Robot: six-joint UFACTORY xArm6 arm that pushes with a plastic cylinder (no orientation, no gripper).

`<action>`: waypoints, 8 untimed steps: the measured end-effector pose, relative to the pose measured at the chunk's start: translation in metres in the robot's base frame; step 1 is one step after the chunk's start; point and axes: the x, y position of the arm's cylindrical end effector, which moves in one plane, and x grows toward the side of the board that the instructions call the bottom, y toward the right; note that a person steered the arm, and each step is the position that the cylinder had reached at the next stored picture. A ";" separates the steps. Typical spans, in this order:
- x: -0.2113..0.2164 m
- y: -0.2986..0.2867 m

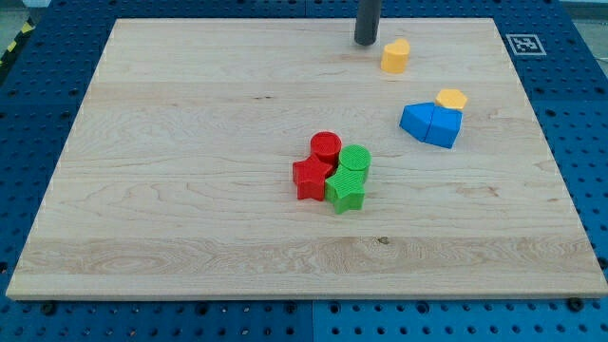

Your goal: Push the yellow heart closer to the blue triangle

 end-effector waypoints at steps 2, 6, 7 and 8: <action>0.002 0.000; 0.022 0.047; 0.043 0.048; 0.044 0.048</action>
